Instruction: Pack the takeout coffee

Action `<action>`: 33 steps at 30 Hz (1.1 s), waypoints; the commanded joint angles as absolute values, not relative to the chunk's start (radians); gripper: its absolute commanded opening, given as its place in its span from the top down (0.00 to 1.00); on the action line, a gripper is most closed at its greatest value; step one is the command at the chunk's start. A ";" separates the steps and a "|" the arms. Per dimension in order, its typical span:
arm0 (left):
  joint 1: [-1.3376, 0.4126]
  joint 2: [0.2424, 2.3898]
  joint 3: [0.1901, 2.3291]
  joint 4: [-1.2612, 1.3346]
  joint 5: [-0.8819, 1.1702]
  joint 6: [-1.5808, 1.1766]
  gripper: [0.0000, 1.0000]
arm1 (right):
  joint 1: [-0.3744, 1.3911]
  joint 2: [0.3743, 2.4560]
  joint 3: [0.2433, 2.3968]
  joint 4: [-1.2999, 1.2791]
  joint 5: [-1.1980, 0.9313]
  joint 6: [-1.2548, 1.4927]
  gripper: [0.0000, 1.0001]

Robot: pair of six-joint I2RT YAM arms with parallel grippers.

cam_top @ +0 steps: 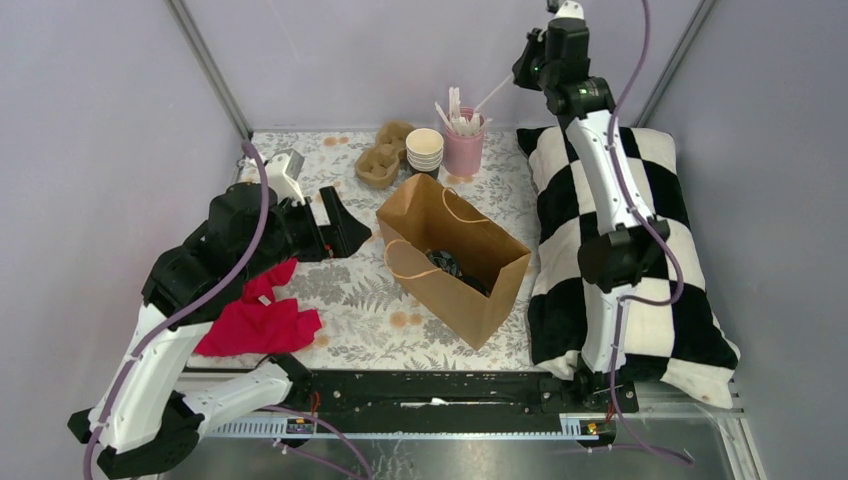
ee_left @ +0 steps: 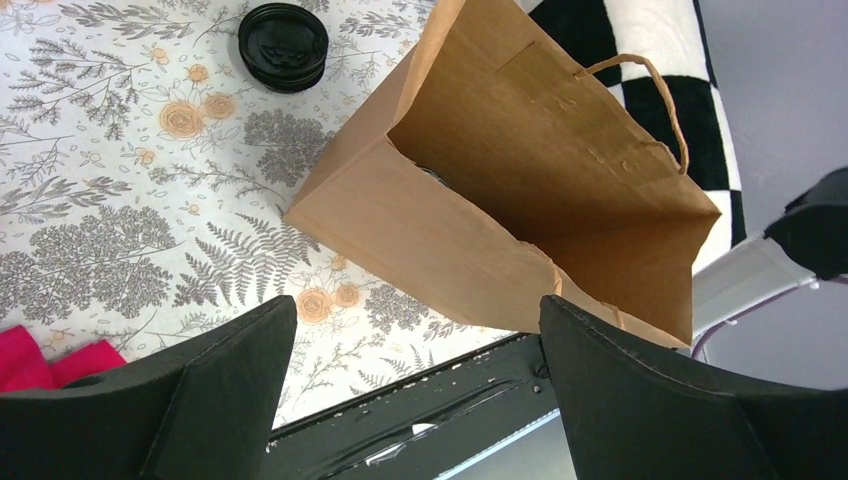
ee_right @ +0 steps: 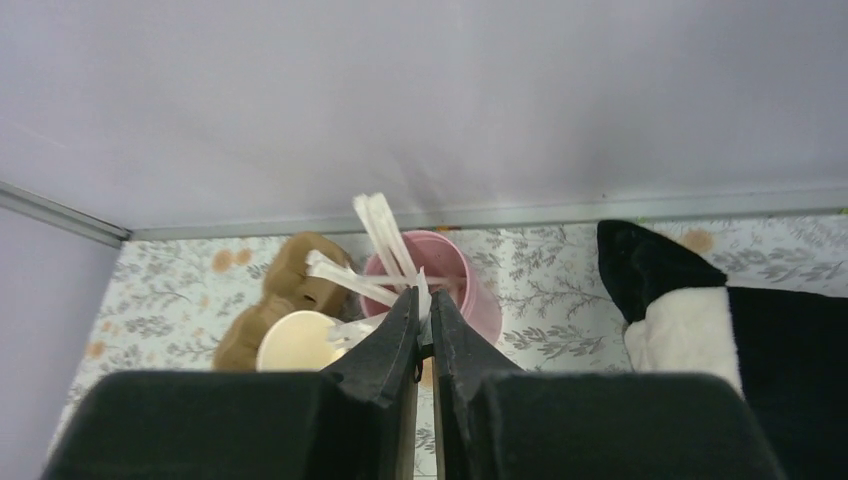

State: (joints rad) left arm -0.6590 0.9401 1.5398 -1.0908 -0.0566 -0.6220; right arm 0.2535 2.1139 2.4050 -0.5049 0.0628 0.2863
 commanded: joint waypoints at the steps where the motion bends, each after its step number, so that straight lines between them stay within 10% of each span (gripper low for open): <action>1: -0.661 0.918 1.519 -1.009 -0.057 -0.655 0.05 | 0.256 1.941 2.393 -0.543 0.049 0.274 0.97; 22: -0.661 0.788 1.394 -0.842 0.013 -0.923 0.03 | 0.280 1.270 1.858 -0.260 -0.623 0.631 1.00; 33: -0.662 0.656 1.350 -0.849 0.004 -1.054 0.03 | 0.592 1.430 2.192 -0.798 -0.445 0.352 1.00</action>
State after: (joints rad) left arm -0.6590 0.7036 1.3811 -0.8959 0.0059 -0.9852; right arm 0.5735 1.4014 2.0815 -0.5816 -0.5415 0.4526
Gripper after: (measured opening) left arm 0.970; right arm 0.111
